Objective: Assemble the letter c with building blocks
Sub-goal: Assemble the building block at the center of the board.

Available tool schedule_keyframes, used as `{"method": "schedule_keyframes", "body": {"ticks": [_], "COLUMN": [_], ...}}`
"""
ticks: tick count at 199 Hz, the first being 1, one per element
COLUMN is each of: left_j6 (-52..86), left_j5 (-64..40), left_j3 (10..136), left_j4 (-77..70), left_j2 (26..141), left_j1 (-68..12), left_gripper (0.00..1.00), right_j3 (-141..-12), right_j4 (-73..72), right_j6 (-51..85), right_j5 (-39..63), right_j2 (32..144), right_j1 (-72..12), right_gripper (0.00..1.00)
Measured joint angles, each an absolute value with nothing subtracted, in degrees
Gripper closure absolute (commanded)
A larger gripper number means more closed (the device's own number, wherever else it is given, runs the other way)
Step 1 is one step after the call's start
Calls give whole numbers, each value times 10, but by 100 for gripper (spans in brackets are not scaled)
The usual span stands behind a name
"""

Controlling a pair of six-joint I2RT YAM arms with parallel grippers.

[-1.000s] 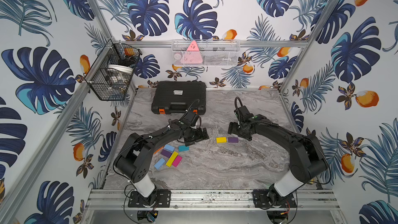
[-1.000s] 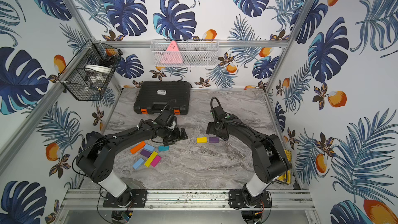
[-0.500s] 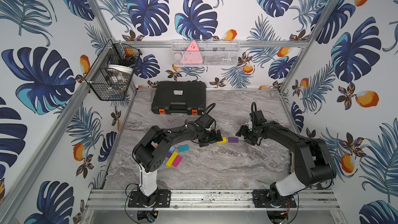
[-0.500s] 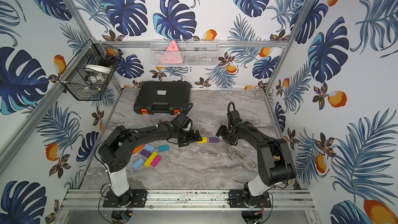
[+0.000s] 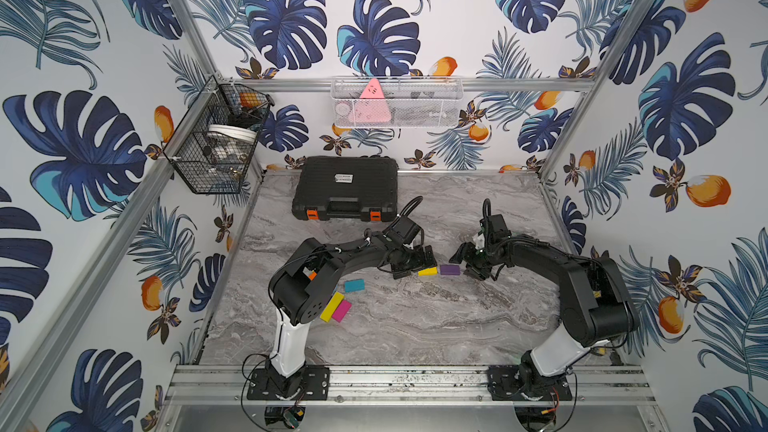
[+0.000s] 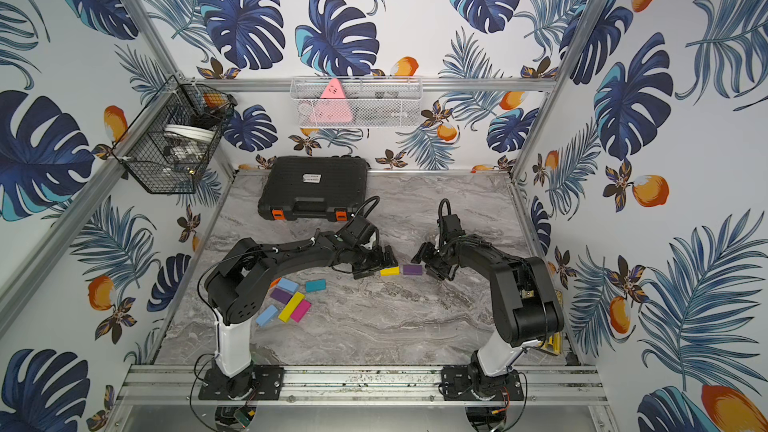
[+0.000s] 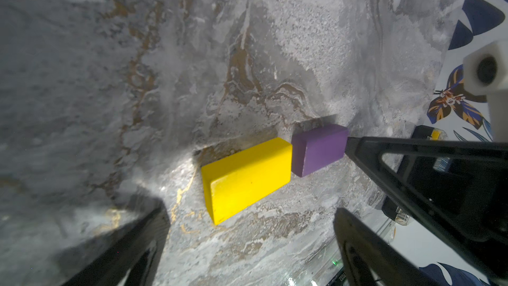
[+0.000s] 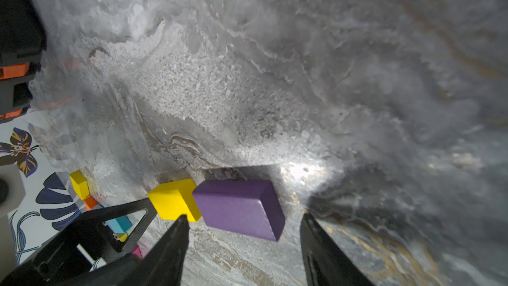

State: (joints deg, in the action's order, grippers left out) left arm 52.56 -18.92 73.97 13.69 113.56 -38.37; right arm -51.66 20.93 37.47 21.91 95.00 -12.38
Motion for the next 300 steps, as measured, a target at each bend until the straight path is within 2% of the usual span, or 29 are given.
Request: {"method": "schedule_keyframes", "body": {"ticks": [300], "left_j6": [538], "left_j5": [-197], "left_j3": [780], "left_j4": [116], "left_j2": [1171], "left_j1": [-394], "left_gripper": [1], "right_j3": [-505], "right_j4": [138], "right_j6": [393], "right_j5": [288], "right_j2": [980], "right_j1": [-113], "right_gripper": [34]}}
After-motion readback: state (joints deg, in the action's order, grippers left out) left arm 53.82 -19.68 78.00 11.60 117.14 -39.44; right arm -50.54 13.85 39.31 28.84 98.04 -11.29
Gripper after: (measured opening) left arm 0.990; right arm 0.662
